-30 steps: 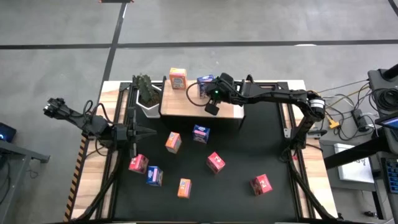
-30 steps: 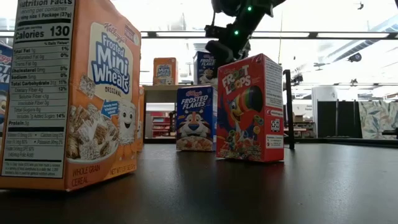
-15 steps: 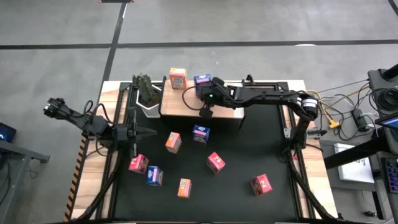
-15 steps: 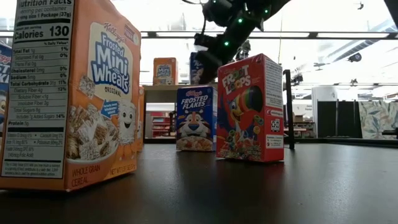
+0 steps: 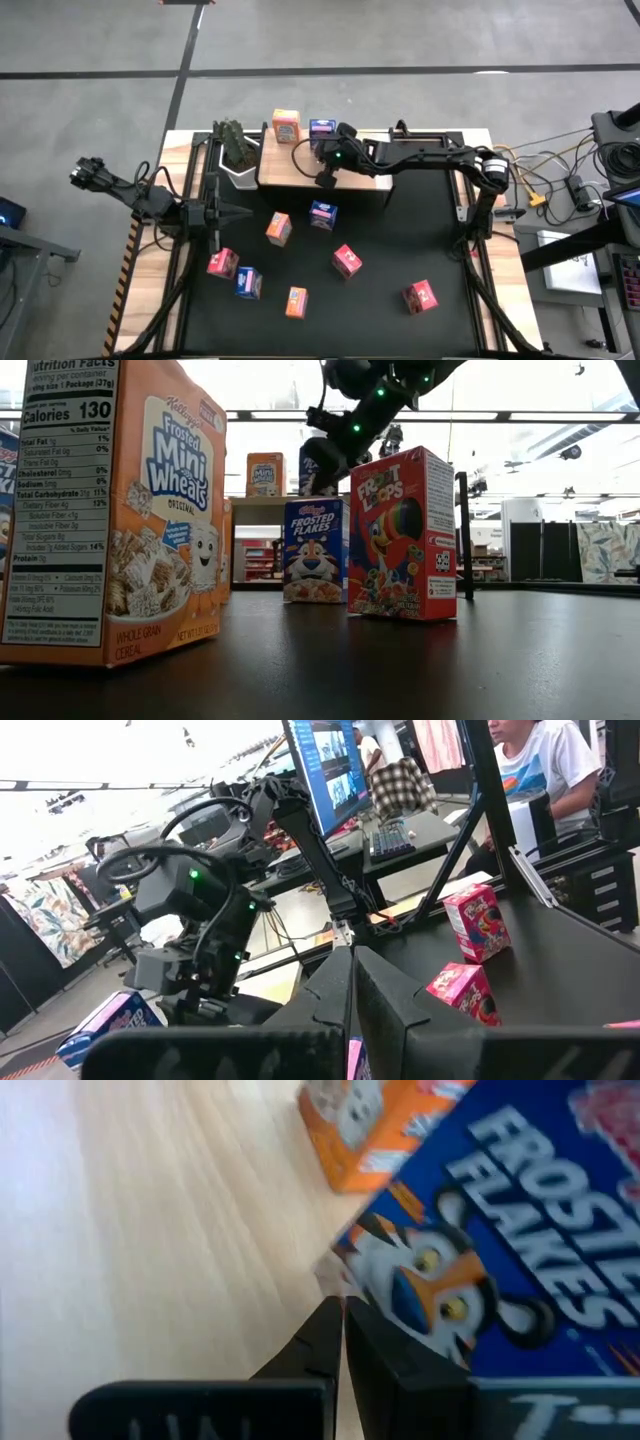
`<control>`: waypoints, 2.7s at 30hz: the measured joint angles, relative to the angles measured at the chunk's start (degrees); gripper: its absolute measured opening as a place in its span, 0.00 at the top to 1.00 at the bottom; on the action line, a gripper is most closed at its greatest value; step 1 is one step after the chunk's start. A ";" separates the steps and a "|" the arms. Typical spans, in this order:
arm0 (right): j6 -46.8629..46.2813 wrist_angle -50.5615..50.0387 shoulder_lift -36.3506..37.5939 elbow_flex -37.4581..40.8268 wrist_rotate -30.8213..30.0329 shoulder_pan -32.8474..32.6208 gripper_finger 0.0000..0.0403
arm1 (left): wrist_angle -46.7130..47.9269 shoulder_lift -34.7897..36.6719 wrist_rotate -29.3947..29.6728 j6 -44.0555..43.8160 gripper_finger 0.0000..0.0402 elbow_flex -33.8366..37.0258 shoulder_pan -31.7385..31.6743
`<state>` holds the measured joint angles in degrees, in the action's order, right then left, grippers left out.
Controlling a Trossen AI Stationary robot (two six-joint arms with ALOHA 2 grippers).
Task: Stack cereal on shelf
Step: Put the top right blue cereal box on the shelf, then put the middle red cereal box on the shelf
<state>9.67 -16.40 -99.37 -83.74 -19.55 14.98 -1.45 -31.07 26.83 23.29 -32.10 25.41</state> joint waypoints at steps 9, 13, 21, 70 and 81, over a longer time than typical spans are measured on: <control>-0.13 4.65 -0.07 0.00 -0.11 1.16 0.98 | 0.00 0.00 0.00 0.17 1.00 0.00 0.00; -0.20 4.97 -0.09 0.00 -0.07 1.89 0.98 | 0.00 0.00 0.00 0.20 1.00 0.00 -0.01; 1.48 4.68 -0.09 0.00 -0.04 2.13 0.98 | 0.00 0.00 0.00 0.20 1.00 0.00 0.00; -26.82 -25.92 8.61 -7.58 11.75 -12.89 0.98 | -0.28 0.02 0.00 0.28 1.00 0.00 -0.02; -44.71 -34.29 8.33 -5.62 9.19 -28.31 0.98 | -0.66 0.02 0.00 0.55 1.00 -0.32 -0.01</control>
<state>-35.04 -50.69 -91.05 -89.37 -10.36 -13.33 -2.12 -31.05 26.83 23.83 -32.42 25.39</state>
